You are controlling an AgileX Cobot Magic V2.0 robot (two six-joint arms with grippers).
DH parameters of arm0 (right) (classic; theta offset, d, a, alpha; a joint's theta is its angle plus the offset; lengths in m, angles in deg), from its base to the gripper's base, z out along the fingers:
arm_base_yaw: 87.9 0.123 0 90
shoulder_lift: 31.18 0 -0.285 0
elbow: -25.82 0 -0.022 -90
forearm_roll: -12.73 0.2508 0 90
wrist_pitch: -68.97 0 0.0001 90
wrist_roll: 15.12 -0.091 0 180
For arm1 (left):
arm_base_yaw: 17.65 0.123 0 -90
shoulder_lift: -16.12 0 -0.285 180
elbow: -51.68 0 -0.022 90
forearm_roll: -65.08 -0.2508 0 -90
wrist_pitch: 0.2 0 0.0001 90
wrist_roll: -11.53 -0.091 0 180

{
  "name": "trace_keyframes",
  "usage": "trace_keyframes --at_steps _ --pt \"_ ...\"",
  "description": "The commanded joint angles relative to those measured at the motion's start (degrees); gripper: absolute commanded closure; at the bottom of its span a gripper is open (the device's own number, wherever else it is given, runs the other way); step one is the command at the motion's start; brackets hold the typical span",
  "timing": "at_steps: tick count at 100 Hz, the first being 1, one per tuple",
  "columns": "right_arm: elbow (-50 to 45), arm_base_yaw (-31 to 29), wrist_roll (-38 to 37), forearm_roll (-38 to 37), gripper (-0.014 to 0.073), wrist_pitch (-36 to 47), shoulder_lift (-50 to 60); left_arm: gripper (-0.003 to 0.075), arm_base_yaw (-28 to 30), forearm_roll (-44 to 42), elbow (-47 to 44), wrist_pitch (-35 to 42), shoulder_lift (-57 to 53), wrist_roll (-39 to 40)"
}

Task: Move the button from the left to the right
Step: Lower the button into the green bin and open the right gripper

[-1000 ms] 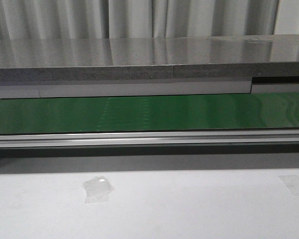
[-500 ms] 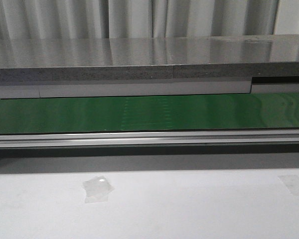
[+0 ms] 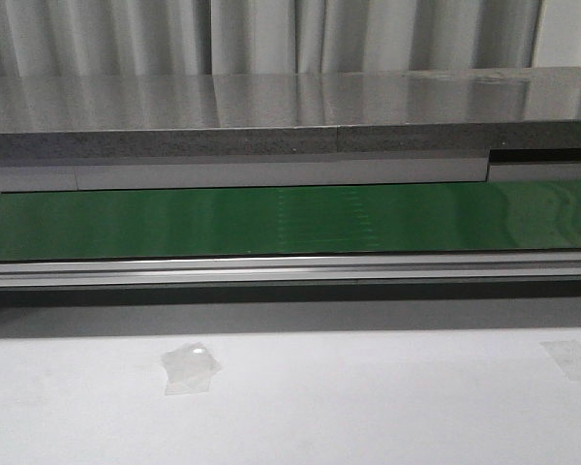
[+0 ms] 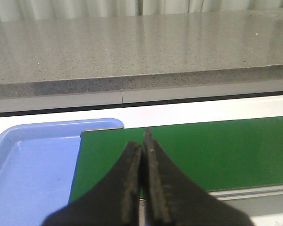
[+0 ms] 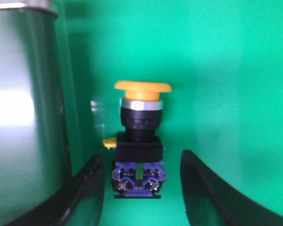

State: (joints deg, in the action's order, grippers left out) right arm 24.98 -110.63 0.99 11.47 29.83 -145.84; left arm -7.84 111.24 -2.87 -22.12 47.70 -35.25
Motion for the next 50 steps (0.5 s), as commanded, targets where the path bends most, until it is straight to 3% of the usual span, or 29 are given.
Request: trace_keyframes --at_steps 1,23,50 --pt "1.95 -0.47 0.51 0.91 0.0209 2.35 5.77 0.074 -0.3 1.79 1.6 3.1 0.36 0.17" --pt "1.95 1.53 0.51 8.2 0.0209 4.31 12.78 0.074 -0.3 1.79 1.6 3.1 0.36 0.17" --pt "1.61 8.0 0.51 11.61 0.0211 5.56 21.98 0.074 -0.3 1.79 1.6 3.1 0.36 0.17"
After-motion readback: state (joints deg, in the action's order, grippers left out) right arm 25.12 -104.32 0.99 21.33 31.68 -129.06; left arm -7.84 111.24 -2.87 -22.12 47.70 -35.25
